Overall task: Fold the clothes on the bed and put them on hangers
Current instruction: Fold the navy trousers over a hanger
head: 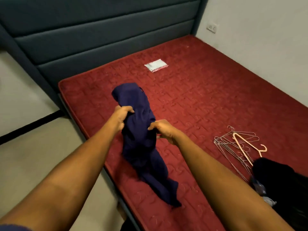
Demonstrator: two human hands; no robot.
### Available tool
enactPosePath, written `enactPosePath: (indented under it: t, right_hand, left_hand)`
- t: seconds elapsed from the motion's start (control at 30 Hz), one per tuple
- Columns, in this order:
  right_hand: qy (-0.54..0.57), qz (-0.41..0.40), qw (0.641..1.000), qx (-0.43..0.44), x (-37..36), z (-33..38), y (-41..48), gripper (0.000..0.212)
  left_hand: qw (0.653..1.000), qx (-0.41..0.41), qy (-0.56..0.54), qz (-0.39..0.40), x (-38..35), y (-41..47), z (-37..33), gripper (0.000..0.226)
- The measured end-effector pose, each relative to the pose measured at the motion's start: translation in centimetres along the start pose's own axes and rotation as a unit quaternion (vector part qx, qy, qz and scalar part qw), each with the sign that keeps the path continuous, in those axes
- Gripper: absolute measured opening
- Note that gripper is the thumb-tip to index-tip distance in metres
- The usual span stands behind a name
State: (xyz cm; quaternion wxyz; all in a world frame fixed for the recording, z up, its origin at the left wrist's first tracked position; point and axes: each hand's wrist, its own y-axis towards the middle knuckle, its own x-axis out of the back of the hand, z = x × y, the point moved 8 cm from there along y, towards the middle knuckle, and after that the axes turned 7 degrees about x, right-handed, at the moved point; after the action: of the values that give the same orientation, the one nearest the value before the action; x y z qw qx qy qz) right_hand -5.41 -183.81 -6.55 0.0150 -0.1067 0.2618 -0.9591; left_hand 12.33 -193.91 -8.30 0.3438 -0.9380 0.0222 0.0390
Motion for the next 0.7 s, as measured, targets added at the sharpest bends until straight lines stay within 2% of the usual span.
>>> enactPosePath:
  t: [0.07,0.17,0.3,0.43,0.5,0.57,0.63,0.7]
  right_hand:
    - [-0.126,-0.012,0.991,-0.045,-0.3,-1.7,3.9,0.017]
    - [-0.326,0.033,0.943,-0.057,-1.5,-2.6,8.0,0.018]
    - [-0.435,0.119,0.892,-0.036,-5.5,-2.0,11.8,0.024]
    - [-0.498,0.170,0.850,0.018,-8.9,-0.7,14.1,0.014]
    - [-0.523,0.182,0.831,0.050,-9.7,-0.1,14.9,0.021]
    - [-0.549,0.200,0.807,0.082,-10.1,0.5,15.6,0.025]
    - [-0.579,0.220,0.779,0.095,-9.8,0.8,16.5,0.022]
    - [-0.605,0.228,0.756,0.101,-8.8,0.5,18.1,0.020]
  left_hand:
    - [0.995,0.041,0.083,-0.032,2.1,3.7,2.8,0.063]
    - [0.969,0.071,0.225,-0.068,5.8,8.6,8.0,0.073]
    - [0.960,0.120,0.242,-0.073,10.5,11.2,13.2,0.089]
    - [0.971,0.216,0.097,-0.016,12.2,10.7,15.2,0.069]
    - [0.963,0.261,0.071,-0.007,12.8,11.0,16.3,0.056]
    - [0.968,0.232,0.077,-0.048,13.3,11.7,15.8,0.039]
    - [0.970,0.152,0.152,-0.115,14.0,12.4,14.0,0.037]
    - [0.960,0.112,0.210,-0.150,14.0,12.3,12.9,0.027]
